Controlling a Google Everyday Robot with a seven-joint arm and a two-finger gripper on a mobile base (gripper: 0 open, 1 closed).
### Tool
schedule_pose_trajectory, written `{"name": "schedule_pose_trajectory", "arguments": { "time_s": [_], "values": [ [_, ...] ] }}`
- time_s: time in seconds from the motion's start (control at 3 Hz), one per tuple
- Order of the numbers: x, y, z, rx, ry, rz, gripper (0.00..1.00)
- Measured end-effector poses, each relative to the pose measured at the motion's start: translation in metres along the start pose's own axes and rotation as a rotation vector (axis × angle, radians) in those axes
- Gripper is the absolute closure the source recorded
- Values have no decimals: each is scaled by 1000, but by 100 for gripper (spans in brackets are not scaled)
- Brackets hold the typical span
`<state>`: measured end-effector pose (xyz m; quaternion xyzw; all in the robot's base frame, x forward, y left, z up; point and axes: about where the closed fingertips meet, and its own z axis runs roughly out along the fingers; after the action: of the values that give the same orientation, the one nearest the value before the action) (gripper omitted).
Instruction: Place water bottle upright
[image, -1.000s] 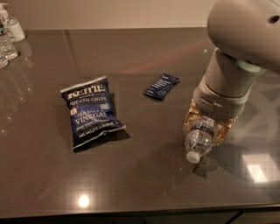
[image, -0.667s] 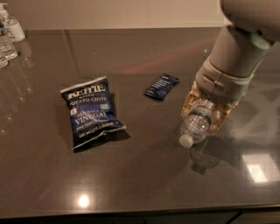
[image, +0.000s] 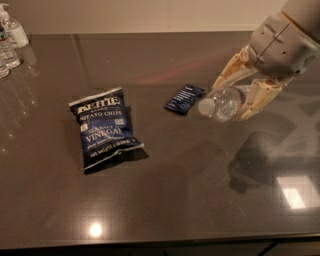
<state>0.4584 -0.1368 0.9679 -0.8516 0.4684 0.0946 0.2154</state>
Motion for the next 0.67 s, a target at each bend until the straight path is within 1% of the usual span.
{"name": "schedule_pose_trajectory", "arguments": {
  "time_s": [0.33, 0.67],
  "values": [
    [-10, -6, -22, 94, -146, 134, 100],
    [-15, -2, -35, 163, -313, 267, 100]
  ]
}}
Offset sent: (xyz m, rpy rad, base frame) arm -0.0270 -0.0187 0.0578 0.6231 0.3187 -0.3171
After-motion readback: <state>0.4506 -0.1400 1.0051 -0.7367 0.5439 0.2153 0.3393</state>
